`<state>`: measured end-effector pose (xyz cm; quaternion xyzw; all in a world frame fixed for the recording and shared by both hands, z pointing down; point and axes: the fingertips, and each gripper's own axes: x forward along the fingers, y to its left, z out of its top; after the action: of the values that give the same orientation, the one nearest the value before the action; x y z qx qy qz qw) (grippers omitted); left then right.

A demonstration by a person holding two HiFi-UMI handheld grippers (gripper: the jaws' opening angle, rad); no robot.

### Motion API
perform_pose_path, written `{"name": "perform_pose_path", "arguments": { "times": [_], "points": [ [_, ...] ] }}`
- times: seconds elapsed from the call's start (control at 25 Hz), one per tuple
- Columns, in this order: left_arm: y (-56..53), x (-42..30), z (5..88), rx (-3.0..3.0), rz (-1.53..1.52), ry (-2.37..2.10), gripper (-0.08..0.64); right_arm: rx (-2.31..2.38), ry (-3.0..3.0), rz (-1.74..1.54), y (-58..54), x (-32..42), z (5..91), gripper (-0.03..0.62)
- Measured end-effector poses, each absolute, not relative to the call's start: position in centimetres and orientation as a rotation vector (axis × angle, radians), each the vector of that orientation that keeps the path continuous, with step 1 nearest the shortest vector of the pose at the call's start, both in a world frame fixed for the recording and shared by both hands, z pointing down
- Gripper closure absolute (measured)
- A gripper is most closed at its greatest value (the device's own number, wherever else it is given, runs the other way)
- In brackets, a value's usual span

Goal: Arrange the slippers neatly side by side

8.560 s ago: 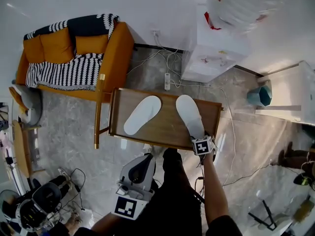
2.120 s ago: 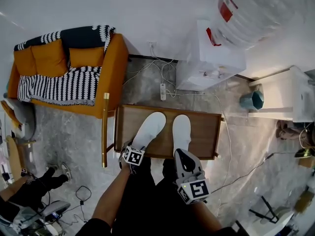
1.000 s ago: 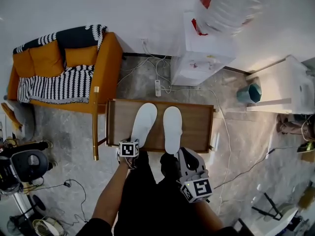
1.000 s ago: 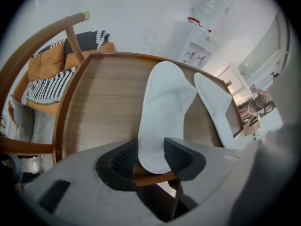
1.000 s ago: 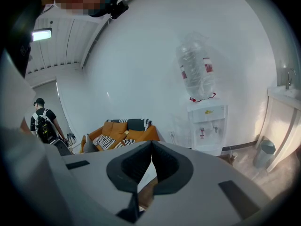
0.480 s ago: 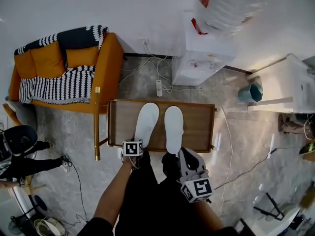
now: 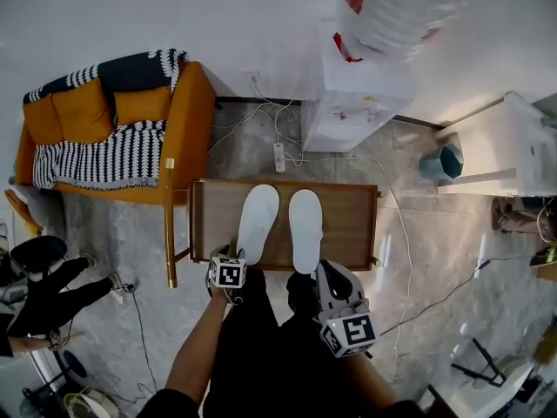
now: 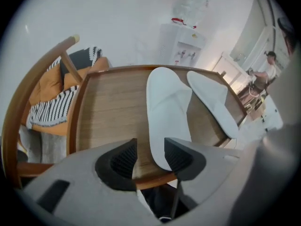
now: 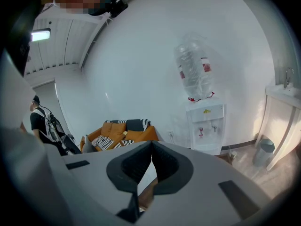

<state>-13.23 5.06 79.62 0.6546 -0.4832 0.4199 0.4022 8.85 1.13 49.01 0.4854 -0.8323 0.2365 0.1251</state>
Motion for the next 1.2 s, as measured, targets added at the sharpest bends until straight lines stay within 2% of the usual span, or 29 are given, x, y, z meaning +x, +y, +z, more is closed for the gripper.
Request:
{"name": "perform_pose_path", "arguments": {
  "times": [0.48,1.0,1.2],
  "points": [
    [-1.0,-11.3,79.9,1.758,1.115,-1.215,0.369,1.419,-2.396,0.713,0.7,8.5,49.5,0.580],
    [-2.5,-10.9,80.3,1.761,1.180,-1.254,0.529,1.464,-2.364,0.730,-0.1,9.6,49.9,0.580],
    [-2.6,-11.1,79.2,1.783,1.117,-1.236,0.538,1.452,-2.373,0.727,-0.5,9.1,49.9,0.580]
  ]
}}
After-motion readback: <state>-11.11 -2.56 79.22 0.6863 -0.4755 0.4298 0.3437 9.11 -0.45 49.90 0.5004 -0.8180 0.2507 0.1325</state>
